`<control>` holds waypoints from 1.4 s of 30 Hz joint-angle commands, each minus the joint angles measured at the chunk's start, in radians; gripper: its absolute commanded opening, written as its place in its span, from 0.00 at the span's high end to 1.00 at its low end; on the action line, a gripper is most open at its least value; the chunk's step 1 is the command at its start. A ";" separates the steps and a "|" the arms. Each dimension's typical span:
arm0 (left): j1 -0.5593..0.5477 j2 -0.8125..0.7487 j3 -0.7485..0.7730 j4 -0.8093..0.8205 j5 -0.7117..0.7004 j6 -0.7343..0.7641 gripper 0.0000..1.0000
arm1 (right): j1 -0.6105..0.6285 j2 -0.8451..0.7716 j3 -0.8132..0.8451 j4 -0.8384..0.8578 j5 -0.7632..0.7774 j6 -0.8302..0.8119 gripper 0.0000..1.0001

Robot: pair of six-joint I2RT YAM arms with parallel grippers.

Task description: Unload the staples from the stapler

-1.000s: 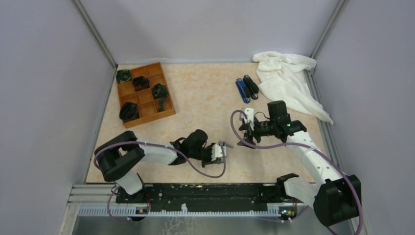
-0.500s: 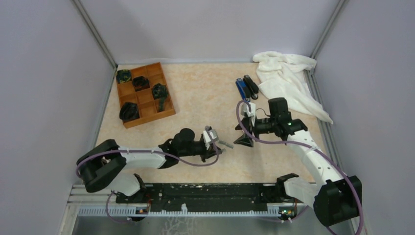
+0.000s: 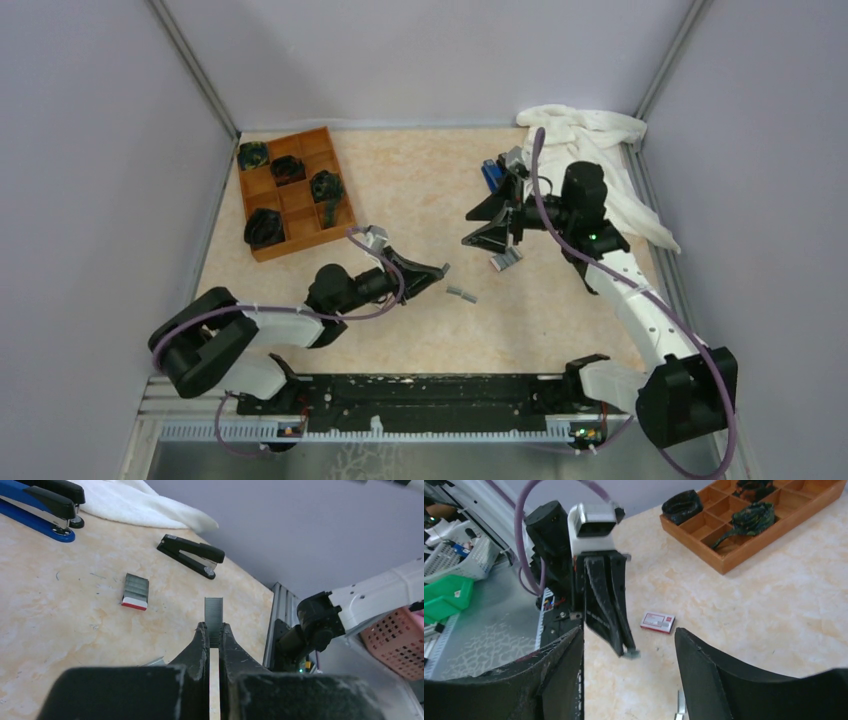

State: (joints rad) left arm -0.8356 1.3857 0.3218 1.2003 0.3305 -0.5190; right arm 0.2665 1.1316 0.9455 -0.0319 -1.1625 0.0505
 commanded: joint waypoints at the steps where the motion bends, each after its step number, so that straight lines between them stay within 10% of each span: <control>1: 0.046 0.060 -0.042 0.339 0.029 -0.221 1.00 | -0.066 -0.017 -0.177 0.524 -0.023 0.459 0.32; 8: 0.053 0.164 -0.022 0.532 0.029 -0.300 1.00 | -0.070 0.009 -0.346 0.889 0.020 0.670 0.36; 42: 0.054 0.155 0.168 0.589 0.018 -0.396 1.00 | 0.034 0.024 -0.390 0.976 0.115 0.797 0.45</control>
State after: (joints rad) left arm -0.7845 1.5444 0.4572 1.5173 0.3481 -0.8902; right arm 0.2836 1.1679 0.5507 0.8715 -1.0573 0.8238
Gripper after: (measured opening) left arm 0.037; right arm 0.555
